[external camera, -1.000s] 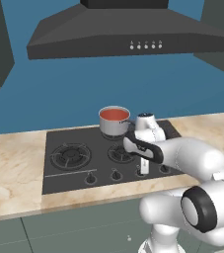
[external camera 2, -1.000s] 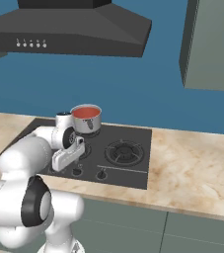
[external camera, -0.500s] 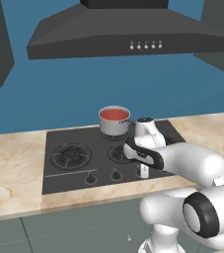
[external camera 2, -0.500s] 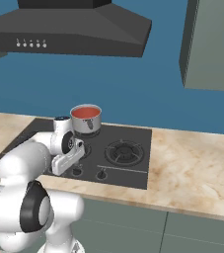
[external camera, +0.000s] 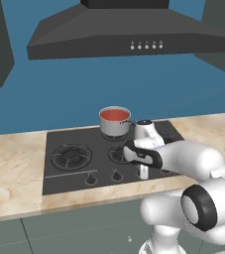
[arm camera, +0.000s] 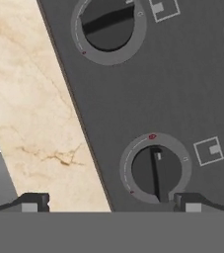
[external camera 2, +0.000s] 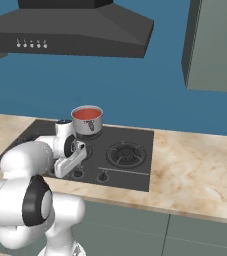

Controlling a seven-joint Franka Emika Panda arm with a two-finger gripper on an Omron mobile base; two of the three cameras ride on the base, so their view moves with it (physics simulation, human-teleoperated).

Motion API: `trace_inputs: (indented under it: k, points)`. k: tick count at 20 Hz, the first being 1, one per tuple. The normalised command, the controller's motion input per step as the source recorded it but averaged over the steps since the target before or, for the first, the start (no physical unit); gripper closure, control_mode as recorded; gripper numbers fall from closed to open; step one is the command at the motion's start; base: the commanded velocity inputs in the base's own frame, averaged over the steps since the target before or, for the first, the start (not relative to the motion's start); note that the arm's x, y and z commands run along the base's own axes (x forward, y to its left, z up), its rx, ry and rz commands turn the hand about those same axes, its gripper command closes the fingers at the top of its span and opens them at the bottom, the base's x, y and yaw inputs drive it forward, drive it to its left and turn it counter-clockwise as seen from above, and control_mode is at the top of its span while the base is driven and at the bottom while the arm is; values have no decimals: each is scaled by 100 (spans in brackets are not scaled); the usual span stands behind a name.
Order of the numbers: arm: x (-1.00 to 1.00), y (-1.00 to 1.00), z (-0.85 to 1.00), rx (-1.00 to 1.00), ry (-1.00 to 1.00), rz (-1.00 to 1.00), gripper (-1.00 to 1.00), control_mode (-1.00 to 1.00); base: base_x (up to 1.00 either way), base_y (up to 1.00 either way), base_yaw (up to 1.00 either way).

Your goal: Wait until the marinara sauce is simmered to a deep red color and then turn off the stove.

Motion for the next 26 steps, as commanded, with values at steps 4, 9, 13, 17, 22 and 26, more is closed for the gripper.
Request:
trace_inputs:
  k: [4,9,13,17,22,26]
  points:
    - [24,0,-8,-1,0,0,-100,-100,0,0,0]
    - [14,0,-12,-1,0,0,-100,-100,0,0,0]
    - [8,0,-15,0,0,0,-100,-100,0,0,0]
    - [1,0,-17,0,0,0,-100,-100,0,0,0]
    - [4,0,-11,0,0,0,-100,-100,0,0,0]
    - [6,0,-4,0,0,0,-100,-100,0,0,0]
